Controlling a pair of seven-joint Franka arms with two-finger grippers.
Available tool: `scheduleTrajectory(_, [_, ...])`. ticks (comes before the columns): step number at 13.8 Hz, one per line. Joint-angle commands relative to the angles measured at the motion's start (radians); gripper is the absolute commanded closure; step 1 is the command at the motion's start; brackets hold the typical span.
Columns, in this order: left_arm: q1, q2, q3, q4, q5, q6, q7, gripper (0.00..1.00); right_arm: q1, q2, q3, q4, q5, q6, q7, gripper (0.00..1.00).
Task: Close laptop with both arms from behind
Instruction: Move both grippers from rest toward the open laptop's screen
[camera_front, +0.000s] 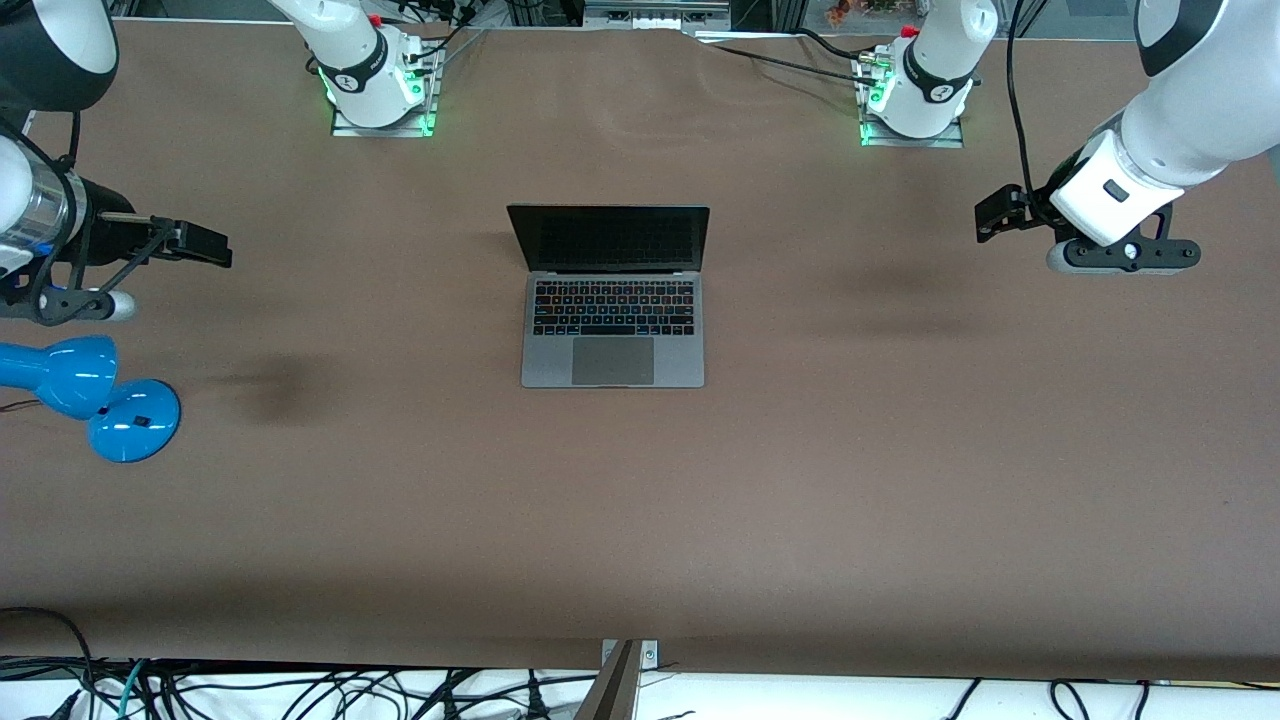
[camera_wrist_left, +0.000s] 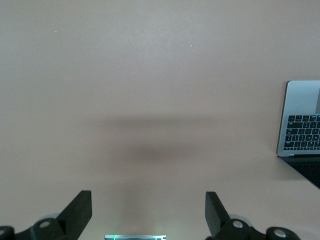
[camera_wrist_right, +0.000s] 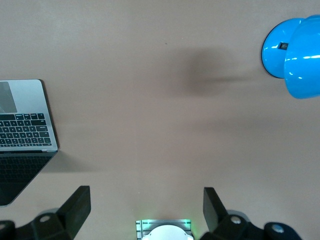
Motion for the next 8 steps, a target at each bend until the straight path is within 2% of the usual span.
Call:
scheduleTrajectory(1, [0.013, 0.009, -0.012, 0.027, 0.000, -0.026, 0.014, 0.00, -0.001, 0.007, 0.002, 0.007, -0.005, -0.010, 0.003, 0.00])
scheduleTrajectory(6, [0.010, 0.004, -0.018, 0.001, -0.077, -0.049, -0.032, 0.00, -0.001, 0.002, 0.007, 0.006, -0.010, -0.021, -0.011, 0.00])
scheduleTrajectory(8, [0.001, -0.004, -0.047, -0.024, -0.106, -0.054, -0.094, 0.00, 0.001, -0.001, 0.040, -0.002, -0.010, -0.024, -0.003, 0.00])
